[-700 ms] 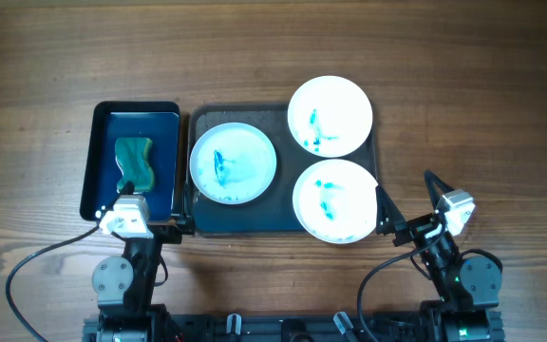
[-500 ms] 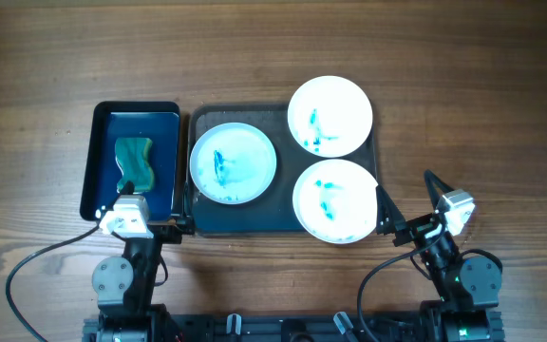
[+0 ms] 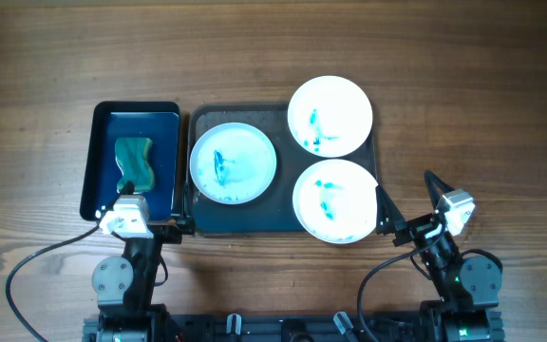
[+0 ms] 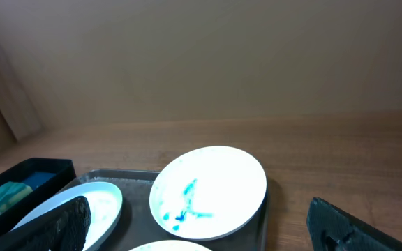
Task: Clean dirty plates on tray and stack at the side
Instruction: 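Raise both arms from rest toward the sponge and the plates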
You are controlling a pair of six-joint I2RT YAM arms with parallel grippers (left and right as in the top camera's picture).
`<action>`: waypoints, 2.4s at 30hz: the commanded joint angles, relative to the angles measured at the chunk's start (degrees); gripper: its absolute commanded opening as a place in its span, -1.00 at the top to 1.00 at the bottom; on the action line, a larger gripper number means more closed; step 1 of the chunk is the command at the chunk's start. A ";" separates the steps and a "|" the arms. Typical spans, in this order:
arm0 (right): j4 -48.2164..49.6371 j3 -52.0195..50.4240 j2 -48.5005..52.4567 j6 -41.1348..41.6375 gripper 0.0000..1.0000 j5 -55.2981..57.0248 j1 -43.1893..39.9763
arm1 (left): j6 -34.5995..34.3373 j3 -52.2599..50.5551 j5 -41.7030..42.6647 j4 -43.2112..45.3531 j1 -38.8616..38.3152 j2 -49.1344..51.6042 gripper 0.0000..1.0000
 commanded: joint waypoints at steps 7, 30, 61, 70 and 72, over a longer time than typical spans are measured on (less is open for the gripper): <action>0.15 -0.07 -0.24 -0.92 -0.99 -0.94 0.09 | 1.31 -0.59 -0.57 0.28 -0.24 -0.52 -1.00; 0.13 -0.07 -0.24 -0.92 -1.00 -0.94 0.09 | 1.31 -0.59 -0.57 0.31 -0.24 -0.52 -1.00; 0.00 9.94 9.29 -1.55 -0.99 -2.40 0.09 | 0.42 13.14 -2.93 -7.58 -0.20 7.39 -1.00; -37.33 54.62 49.64 -8.17 -0.99 -6.34 0.09 | -0.87 53.09 -0.94 -42.10 -0.20 41.66 -1.00; -46.23 64.32 57.88 -8.55 -0.99 -6.29 0.09 | -0.83 60.70 8.00 -48.68 -0.20 50.93 -1.00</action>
